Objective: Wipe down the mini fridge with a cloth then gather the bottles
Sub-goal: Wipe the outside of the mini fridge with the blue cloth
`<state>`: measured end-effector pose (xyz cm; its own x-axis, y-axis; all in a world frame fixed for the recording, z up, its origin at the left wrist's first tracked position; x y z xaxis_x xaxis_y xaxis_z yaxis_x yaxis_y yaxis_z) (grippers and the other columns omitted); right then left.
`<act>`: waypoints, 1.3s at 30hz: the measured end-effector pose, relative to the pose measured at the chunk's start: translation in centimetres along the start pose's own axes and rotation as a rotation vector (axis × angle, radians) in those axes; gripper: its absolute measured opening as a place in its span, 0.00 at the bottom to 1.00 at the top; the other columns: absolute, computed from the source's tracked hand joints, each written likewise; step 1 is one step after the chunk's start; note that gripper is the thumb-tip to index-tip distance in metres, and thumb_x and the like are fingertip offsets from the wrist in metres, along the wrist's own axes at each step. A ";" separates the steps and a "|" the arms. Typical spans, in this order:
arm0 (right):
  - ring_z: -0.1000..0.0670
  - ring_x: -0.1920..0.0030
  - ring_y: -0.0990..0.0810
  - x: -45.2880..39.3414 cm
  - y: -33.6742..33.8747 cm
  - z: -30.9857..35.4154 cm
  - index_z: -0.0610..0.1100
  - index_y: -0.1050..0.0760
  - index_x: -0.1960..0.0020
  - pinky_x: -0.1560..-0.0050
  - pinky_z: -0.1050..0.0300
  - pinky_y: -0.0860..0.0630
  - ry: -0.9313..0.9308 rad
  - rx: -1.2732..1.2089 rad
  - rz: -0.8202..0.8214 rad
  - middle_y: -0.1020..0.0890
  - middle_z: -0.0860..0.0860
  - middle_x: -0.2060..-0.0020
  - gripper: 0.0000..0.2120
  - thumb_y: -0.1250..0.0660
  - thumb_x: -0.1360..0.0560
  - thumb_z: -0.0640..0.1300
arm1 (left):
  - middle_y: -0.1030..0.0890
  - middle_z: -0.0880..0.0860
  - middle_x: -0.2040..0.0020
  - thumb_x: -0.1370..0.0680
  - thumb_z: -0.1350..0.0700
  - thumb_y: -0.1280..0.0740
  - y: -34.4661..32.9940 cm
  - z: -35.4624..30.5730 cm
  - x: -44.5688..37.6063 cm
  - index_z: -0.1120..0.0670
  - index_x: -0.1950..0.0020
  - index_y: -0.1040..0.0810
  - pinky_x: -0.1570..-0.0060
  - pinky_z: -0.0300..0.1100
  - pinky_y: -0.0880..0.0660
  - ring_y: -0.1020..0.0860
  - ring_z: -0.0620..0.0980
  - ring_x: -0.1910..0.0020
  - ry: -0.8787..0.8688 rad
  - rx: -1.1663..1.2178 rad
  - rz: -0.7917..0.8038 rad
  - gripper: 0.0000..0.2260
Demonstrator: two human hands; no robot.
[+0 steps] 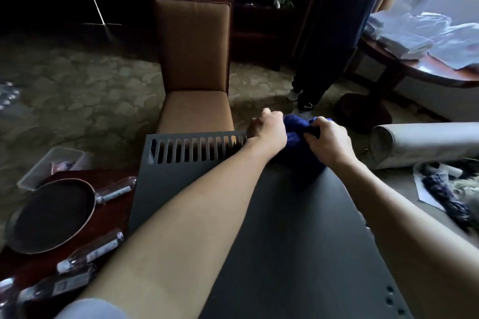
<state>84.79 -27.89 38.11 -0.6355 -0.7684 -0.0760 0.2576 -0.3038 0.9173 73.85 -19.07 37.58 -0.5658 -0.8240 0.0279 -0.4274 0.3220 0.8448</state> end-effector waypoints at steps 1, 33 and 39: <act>0.38 0.42 0.25 0.2 -0.1 0.3 0.42 0.25 0.40 0.46 0.50 0.29 -0.003 0.008 0.004 0.21 0.41 0.44 0.15 0.33 0.25 0.45 | 0.29 0.58 0.37 0.22 0.61 0.38 0.1 0.3 0.2 0.55 0.38 0.25 0.44 0.51 0.28 0.27 0.61 0.39 0.011 0.000 0.012 0.13; 0.42 0.46 0.24 18.8 -5.3 16.6 0.46 0.25 0.43 0.50 0.52 0.28 0.429 -0.062 0.186 0.20 0.46 0.48 0.18 0.32 0.30 0.52 | 0.29 0.58 0.41 0.24 0.64 0.38 9.7 17.3 23.6 0.54 0.32 0.30 0.51 0.40 0.35 0.28 0.58 0.40 0.236 0.097 -0.137 0.20; 0.44 0.45 0.28 25.7 -4.5 15.4 0.46 0.26 0.45 0.48 0.52 0.33 0.487 0.022 0.067 0.20 0.49 0.51 0.16 0.35 0.29 0.54 | 0.27 0.55 0.42 0.24 0.63 0.39 9.4 17.1 29.6 0.49 0.35 0.28 0.49 0.42 0.32 0.27 0.56 0.41 0.211 0.067 -0.142 0.19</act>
<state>56.06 -37.62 38.08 -0.2026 -0.9615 -0.1857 0.2672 -0.2367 0.9341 41.04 -32.46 37.17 -0.3401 -0.9400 0.0281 -0.5421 0.2204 0.8109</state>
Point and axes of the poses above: each hand's wrist, its own x-axis away from the middle knuckle, its own y-axis out of the back of the hand, z = x × y, the point moved 5 cm from there along -x, towards the middle knuckle
